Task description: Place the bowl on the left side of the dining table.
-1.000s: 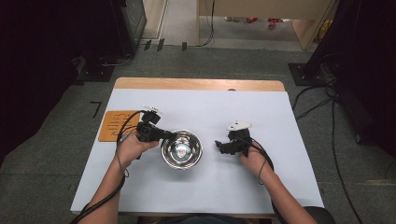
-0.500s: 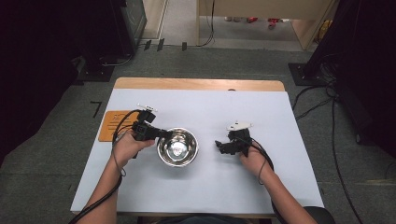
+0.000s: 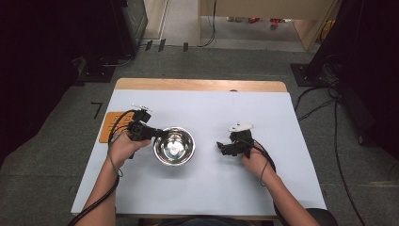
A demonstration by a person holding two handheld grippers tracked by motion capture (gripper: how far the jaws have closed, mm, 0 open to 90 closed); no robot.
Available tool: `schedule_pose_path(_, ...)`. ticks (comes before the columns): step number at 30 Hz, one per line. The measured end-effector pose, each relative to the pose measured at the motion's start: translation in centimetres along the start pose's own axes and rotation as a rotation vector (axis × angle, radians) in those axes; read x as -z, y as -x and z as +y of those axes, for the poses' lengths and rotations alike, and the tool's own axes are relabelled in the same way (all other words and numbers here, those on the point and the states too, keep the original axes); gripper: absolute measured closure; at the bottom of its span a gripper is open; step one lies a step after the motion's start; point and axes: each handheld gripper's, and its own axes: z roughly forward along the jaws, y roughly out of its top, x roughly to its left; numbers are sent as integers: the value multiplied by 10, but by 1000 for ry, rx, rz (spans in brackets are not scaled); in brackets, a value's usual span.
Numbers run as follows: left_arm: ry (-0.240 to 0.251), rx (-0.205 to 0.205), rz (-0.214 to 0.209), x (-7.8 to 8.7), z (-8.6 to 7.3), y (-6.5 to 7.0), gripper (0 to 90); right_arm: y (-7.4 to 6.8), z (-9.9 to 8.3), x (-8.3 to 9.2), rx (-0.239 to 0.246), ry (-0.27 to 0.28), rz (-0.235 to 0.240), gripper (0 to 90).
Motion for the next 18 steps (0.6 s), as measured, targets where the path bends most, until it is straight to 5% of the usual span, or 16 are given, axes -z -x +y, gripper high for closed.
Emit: schedule_pose_path(18, 29, 42, 22, 12, -4, -14, 849, 0, 0, 0, -1, 0, 0, 118)
